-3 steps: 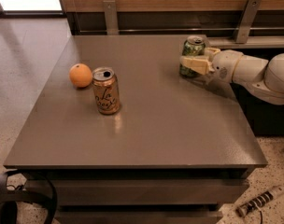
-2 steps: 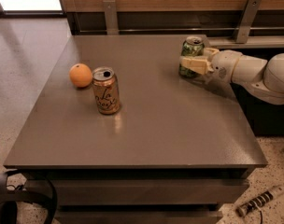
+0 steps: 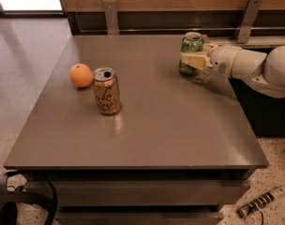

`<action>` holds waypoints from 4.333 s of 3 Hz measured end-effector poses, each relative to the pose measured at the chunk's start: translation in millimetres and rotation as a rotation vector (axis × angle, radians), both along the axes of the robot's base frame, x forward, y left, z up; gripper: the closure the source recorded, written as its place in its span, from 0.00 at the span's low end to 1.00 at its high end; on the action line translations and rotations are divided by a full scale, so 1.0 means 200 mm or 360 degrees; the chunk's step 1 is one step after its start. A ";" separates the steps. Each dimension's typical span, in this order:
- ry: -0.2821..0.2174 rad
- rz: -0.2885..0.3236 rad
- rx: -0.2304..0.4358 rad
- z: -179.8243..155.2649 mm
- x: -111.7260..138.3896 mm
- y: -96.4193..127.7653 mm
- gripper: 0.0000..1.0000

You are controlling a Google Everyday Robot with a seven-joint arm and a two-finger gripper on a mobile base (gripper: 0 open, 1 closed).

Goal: Knock green can over

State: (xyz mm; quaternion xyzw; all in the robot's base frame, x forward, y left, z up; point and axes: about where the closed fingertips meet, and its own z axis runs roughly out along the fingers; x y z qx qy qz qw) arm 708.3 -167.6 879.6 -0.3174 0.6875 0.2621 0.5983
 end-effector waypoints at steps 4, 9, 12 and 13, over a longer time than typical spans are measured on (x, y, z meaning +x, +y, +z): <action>0.0309 0.0025 -0.0807 0.08 -0.16 -0.02 1.00; 0.0536 0.0253 -0.1332 -0.23 -0.20 0.11 0.98; 0.0540 0.0262 -0.1333 -0.23 -0.20 0.12 0.13; 0.0543 0.0267 -0.1333 -0.24 -0.20 0.12 0.00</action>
Offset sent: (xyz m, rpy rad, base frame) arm -0.0029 -0.0134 0.0364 -0.3502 0.1353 -0.0001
